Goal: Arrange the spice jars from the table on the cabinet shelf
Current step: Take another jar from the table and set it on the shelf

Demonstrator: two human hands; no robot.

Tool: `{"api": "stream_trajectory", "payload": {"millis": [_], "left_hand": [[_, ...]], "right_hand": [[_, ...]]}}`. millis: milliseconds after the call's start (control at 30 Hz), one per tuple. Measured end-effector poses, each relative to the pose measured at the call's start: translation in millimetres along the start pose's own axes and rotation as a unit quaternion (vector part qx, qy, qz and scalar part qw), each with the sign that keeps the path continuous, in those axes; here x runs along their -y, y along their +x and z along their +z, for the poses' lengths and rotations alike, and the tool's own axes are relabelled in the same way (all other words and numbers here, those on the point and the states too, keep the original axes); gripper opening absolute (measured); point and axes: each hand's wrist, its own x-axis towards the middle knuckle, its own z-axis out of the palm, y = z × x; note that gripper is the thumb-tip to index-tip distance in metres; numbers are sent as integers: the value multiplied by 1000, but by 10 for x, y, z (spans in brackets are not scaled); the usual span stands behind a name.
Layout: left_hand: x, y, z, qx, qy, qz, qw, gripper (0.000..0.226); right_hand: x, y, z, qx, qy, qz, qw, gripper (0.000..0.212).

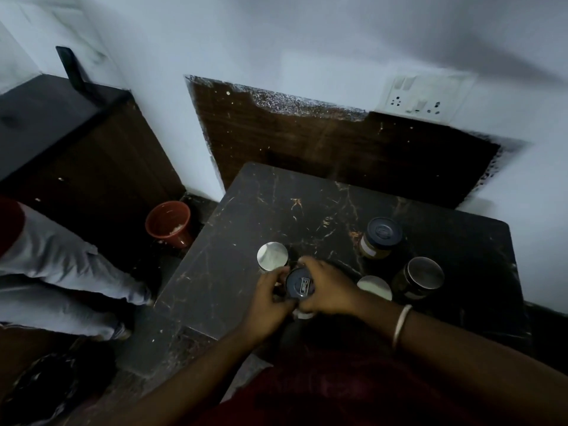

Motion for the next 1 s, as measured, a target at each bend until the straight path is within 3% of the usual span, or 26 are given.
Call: {"api": "stream_trajectory", "payload": {"millis": [200,367,467,567,667,733,900,1000], "left_hand": [[-850,251,-206,77,-125,18,989,55],[-1653,322,-137,126,-263,53,955,62],[-2085,258,-69,129,-323,70,935,79],[-2423,186,-47,150,-391,69,905,94],[-2633,144,-32,182,-467,48,864,74],[-2693,139,-12,206,-485,39,849,65],[-2816,140,25,209,-442,30,872,82],[-2807,146,59,190,-430,54,881,65]], "right_hand": [[251,-461,-1044,-6,208,-23,978,92],[710,-864,-1542,-132,309,-111,935,68],[930,-1070,-1670,-220,356,-168,892,58],[1064,-1247,-1727,-262,443,-242,823,55],[1088,-1362,-1745,-279,501,-281,769,44],[1086,-1396,-1732,-295,511,-291,753,34],[1086,-1445,-1693,-342,547,-299,703,40],[1060,-1453,-1703,-391,536,-281,693,37]]}}
